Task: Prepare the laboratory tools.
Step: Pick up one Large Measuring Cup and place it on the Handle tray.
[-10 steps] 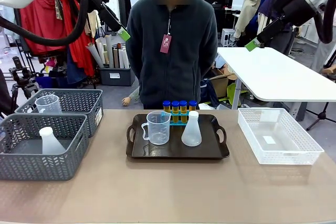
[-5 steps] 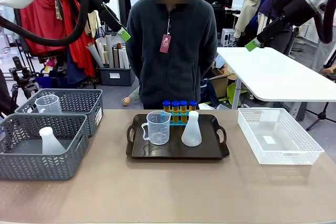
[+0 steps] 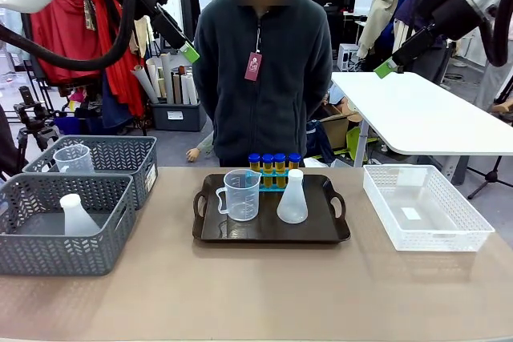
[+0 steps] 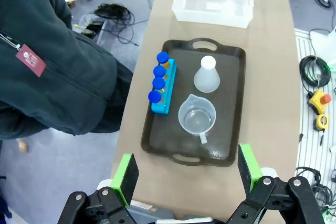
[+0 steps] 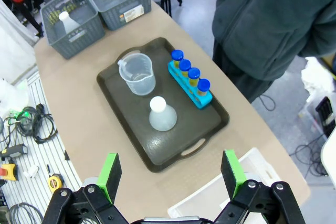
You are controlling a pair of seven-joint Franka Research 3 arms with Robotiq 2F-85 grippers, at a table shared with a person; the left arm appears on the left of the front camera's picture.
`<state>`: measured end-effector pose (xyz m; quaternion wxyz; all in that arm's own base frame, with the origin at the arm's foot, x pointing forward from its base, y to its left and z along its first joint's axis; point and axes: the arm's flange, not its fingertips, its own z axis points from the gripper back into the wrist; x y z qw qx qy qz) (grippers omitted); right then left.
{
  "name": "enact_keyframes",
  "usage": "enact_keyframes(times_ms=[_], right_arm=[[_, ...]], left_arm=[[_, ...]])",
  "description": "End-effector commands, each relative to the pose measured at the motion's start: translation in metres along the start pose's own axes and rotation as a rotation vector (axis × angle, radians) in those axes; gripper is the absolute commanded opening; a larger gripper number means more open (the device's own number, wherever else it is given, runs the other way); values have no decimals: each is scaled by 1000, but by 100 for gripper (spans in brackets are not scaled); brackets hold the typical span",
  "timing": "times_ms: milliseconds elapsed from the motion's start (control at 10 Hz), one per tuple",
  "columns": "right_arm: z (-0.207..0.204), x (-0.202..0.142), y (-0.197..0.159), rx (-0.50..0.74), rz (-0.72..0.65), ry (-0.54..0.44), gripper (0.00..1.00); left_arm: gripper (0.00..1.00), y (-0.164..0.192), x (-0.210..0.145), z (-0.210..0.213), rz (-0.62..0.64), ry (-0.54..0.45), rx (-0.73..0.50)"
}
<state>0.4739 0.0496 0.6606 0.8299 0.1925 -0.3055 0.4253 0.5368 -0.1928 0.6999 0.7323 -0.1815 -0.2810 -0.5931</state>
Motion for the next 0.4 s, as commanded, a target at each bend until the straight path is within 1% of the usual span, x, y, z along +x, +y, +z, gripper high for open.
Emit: enact_keyframes(times_ms=[0, 300], right_arm=[[2, 1, 1, 2, 5, -4, 100], [2, 1, 1, 2, 5, -4, 100]], left_arm=[[97, 0, 0, 2, 1, -3, 2], [97, 0, 0, 2, 1, -3, 2]])
